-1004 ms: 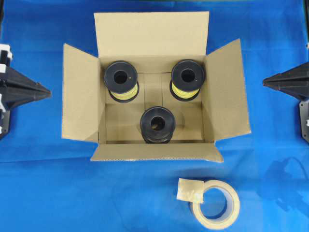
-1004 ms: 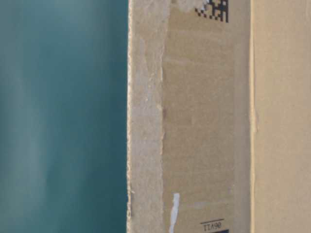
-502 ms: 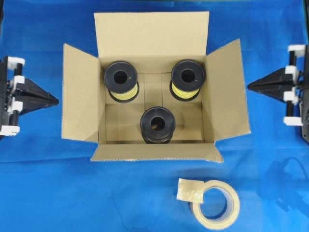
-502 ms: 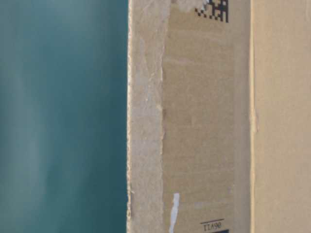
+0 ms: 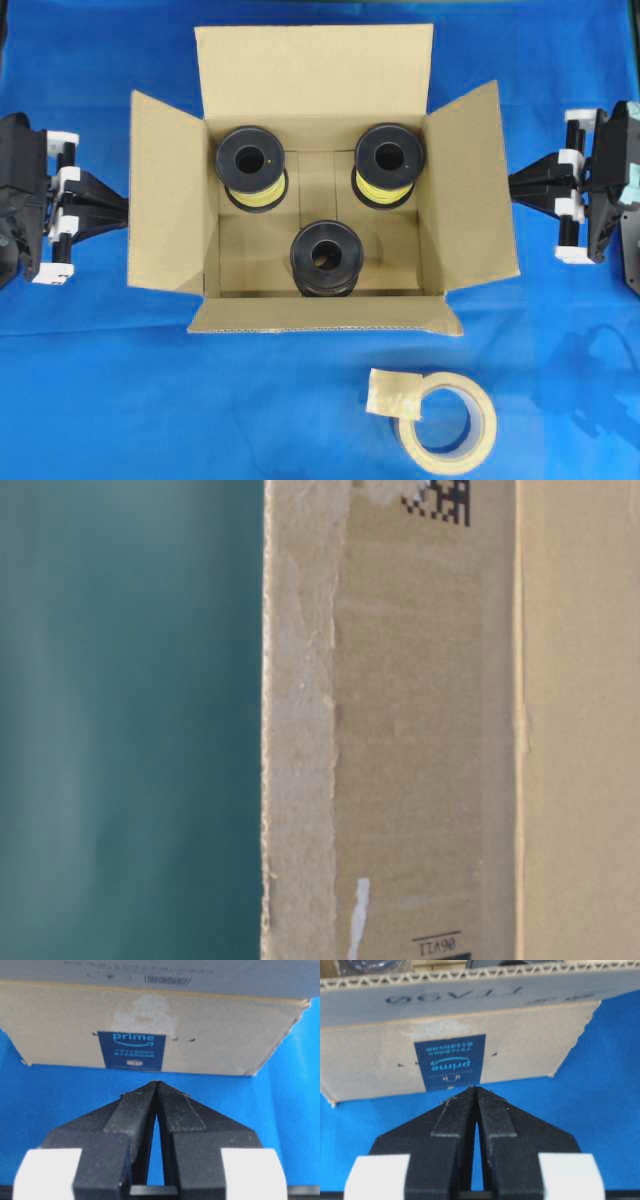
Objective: Close the cardboard box.
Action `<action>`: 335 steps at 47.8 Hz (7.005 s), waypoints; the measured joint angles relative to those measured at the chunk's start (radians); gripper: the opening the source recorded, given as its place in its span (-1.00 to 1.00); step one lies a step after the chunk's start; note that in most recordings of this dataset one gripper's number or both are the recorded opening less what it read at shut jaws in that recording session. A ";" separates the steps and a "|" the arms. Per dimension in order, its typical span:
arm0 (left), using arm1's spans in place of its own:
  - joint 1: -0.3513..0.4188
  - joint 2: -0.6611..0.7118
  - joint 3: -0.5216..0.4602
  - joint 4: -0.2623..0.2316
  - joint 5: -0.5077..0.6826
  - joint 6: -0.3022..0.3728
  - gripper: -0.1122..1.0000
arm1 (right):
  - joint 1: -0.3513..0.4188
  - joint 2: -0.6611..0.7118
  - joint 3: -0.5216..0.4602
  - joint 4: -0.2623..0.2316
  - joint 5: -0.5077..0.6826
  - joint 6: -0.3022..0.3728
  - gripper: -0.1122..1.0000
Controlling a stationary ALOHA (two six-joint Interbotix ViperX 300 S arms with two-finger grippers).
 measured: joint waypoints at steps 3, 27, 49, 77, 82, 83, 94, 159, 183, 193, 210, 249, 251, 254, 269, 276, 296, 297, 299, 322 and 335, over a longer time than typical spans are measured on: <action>0.000 0.009 0.000 0.000 -0.021 0.000 -0.76 | 0.000 0.003 -0.002 0.000 -0.020 0.002 -0.76; 0.002 0.158 -0.127 0.000 -0.186 0.017 -0.76 | 0.051 0.173 -0.106 0.002 -0.146 0.002 -0.76; 0.006 0.376 -0.282 0.000 -0.253 0.018 -0.76 | 0.052 0.334 -0.215 -0.008 -0.256 -0.003 -0.76; 0.026 0.546 -0.373 0.000 -0.258 0.015 -0.76 | 0.077 0.534 -0.325 -0.011 -0.293 -0.002 -0.76; 0.026 0.571 -0.379 0.000 -0.258 0.015 -0.76 | 0.081 0.554 -0.327 -0.009 -0.305 0.000 -0.76; 0.026 0.572 -0.380 0.000 -0.258 0.015 -0.76 | 0.081 0.558 -0.327 -0.008 -0.308 -0.002 -0.76; 0.026 0.597 -0.396 0.000 -0.258 0.015 -0.76 | 0.083 0.578 -0.328 -0.002 -0.325 0.000 -0.76; 0.213 0.870 -0.716 0.000 -0.291 0.167 -0.76 | 0.097 0.595 -0.350 -0.002 -0.350 0.000 -0.76; 0.218 0.884 -0.718 -0.002 -0.296 0.169 -0.76 | 0.104 0.555 -0.350 -0.002 -0.322 0.000 -0.76; 0.219 0.884 -0.719 0.000 -0.293 0.164 -0.76 | 0.124 0.407 -0.351 -0.002 -0.233 0.000 -0.76; 0.222 0.884 -0.719 0.000 -0.291 0.166 -0.76 | 0.316 0.196 -0.348 -0.002 -0.179 0.000 -0.76; 0.224 0.884 -0.718 0.002 -0.291 0.164 -0.76 | 0.548 0.350 -0.302 0.003 -0.245 -0.012 -0.76; 0.224 0.884 -0.719 0.000 -0.291 0.164 -0.76 | 0.543 0.350 -0.302 0.003 -0.245 -0.012 -0.76; 0.224 0.884 -0.718 0.000 -0.291 0.164 -0.76 | 0.526 0.347 -0.301 0.003 -0.245 -0.012 -0.76; 0.222 0.884 -0.718 0.002 -0.291 0.163 -0.76 | 0.390 0.270 -0.256 0.005 -0.247 -0.011 -0.76; 0.222 0.885 -0.718 0.000 -0.291 0.161 -0.76 | 0.302 0.252 -0.245 0.008 -0.218 -0.003 -0.76; 0.222 0.884 -0.718 0.002 -0.282 0.160 -0.76 | 0.179 0.376 -0.247 0.054 -0.161 -0.002 -0.76; 0.222 0.884 -0.719 0.002 -0.282 0.160 -0.76 | 0.176 0.383 -0.247 0.055 -0.160 -0.002 -0.76; 0.222 0.885 -0.718 0.000 -0.282 0.160 -0.76 | 0.176 0.396 -0.247 0.058 -0.160 -0.002 -0.76; 0.222 0.873 -0.719 0.000 -0.258 0.156 -0.76 | 0.173 0.434 -0.253 0.089 -0.167 0.002 -0.76; 0.222 0.756 -0.749 0.002 -0.095 0.141 -0.76 | 0.173 0.434 -0.253 0.089 -0.176 0.002 -0.76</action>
